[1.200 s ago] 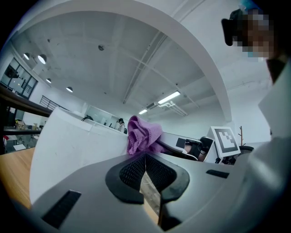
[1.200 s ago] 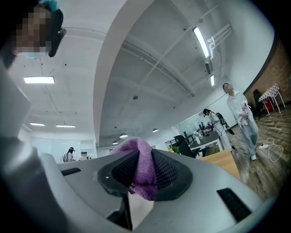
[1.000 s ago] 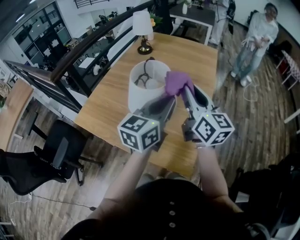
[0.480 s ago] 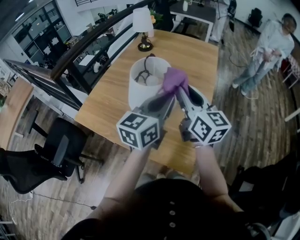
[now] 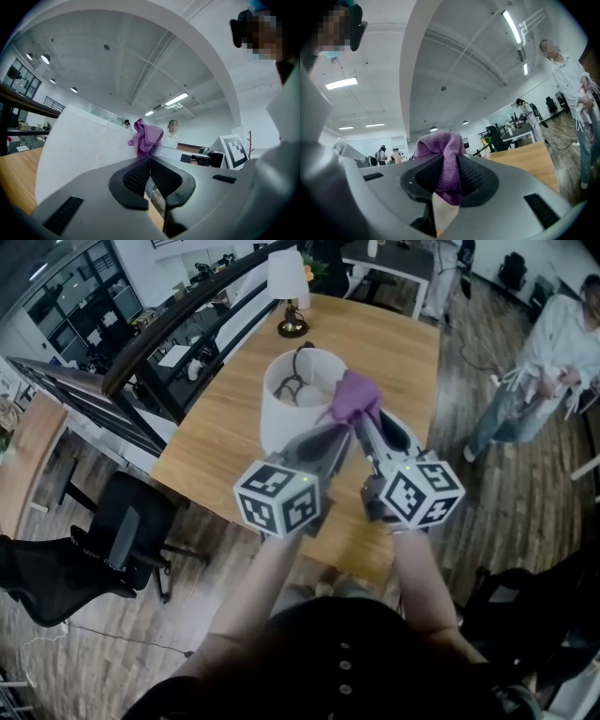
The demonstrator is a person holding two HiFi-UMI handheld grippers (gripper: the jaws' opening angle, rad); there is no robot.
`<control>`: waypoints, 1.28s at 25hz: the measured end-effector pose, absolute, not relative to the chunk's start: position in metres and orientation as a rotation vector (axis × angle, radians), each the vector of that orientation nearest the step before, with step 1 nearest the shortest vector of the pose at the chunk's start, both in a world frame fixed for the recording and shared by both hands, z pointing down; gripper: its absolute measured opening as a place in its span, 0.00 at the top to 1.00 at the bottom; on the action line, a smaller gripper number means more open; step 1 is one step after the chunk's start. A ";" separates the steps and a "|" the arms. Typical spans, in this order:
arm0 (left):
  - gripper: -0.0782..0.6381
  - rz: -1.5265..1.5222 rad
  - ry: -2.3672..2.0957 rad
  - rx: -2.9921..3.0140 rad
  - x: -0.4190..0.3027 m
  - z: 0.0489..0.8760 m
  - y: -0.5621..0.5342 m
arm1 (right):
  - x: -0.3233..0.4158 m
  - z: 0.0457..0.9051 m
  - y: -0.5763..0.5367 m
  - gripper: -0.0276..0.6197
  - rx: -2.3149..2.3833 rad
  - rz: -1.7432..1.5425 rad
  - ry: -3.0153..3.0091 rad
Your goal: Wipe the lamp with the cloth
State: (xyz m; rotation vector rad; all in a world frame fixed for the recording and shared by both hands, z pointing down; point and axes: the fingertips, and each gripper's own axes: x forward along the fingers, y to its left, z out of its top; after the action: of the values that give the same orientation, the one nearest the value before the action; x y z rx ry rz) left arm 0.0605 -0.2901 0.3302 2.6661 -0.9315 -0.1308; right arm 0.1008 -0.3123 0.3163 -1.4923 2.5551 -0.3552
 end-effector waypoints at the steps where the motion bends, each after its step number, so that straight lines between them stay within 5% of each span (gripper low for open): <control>1: 0.88 -0.128 -0.928 2.665 0.061 0.331 -0.290 | 0.101 0.317 -0.312 0.84 -1.495 -0.357 2.555; 32: 0.88 -0.051 -0.866 2.599 0.067 0.372 -0.283 | 0.101 0.366 -0.307 0.84 -1.558 -0.503 2.539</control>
State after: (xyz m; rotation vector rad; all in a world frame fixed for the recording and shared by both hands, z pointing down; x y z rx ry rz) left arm 0.0672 -0.2827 0.3716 2.5992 -0.8660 -0.0510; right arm 0.1015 -0.3068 0.3660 -1.5583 2.5394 -0.5030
